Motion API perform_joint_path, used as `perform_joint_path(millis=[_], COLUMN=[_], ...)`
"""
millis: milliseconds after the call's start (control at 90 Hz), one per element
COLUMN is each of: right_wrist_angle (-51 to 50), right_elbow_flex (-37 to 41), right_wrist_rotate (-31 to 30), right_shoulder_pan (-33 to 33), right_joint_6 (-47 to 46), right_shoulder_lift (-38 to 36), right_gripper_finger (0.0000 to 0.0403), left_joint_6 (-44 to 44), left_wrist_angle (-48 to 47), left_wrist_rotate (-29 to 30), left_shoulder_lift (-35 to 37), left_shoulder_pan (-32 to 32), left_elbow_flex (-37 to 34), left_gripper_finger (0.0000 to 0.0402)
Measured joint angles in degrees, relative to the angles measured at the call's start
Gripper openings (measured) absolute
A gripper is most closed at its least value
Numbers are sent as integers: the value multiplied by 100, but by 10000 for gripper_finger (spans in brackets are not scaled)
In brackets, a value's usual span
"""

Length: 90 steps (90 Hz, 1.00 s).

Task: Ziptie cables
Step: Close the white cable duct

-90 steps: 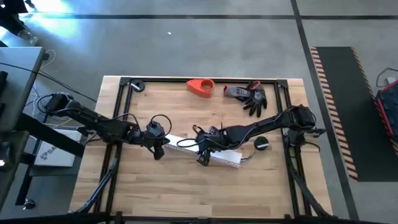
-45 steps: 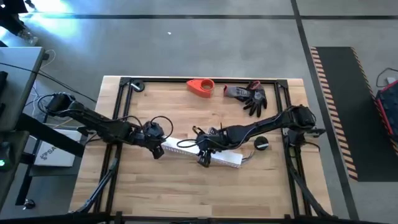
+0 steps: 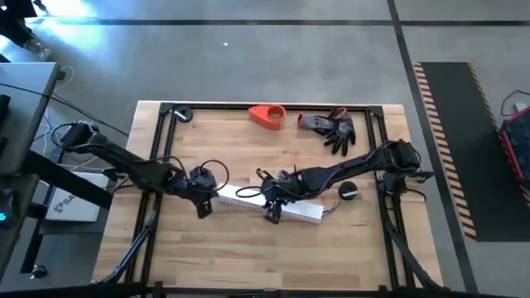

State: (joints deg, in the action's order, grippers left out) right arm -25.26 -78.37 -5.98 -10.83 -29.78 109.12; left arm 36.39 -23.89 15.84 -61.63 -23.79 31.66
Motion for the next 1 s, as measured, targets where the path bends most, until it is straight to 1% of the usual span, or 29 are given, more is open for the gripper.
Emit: perform_joint_path(millis=[44, 122, 189, 267, 322, 511, 633, 778, 856, 956, 1000], right_wrist_angle=[0, 5, 7, 9, 11, 11, 9, -16, -50, -78, -113], right_elbow_flex=[0, 0, 0, 0, 0, 0, 0, 0, 0, 0, 0], right_wrist_rotate=[-5, -14, -14, -13, -13, -12, -5, -54, -99, -147, -185], right_shoulder_pan=[6, 9, 8, 7, 9, 9, -3, -25, -41, -48, -49], right_joint_6=[2, 4, 5, 13, 22, 28, 47, 177, 306, 501, 597], right_shoulder_lift=[0, 0, 0, -2, -2, -2, -2, -2, -2, -61, -133], right_gripper_finger=[206, 206, 206, 206, 206, 206, 206, 206, 206, 206, 206], left_joint_6=[45, 207, 391, 568, 638, 688, 925, 1155, 1123, 1094, 1113], left_wrist_angle=[17, 111, 130, 140, 198, 456, 441, 461, 546, 437, 292], left_wrist_rotate=[-56, 9, 228, 624, 797, 1036, 1600, 2096, 2005, 1589, 1493], left_shoulder_lift=[-14, -116, -267, -506, -694, -1436, -1781, -1949, -1901, -1695, -1599], left_shoulder_pan=[-159, -442, -642, -778, -812, -780, -767, -771, -787, -903, -1002], left_elbow_flex=[-7, -11, -9, -11, -11, -10, -11, -11, -11, -9, -9], left_gripper_finger=[0, 0, 0, 0, 0, 0, 0, 0, 0, 0, 1])
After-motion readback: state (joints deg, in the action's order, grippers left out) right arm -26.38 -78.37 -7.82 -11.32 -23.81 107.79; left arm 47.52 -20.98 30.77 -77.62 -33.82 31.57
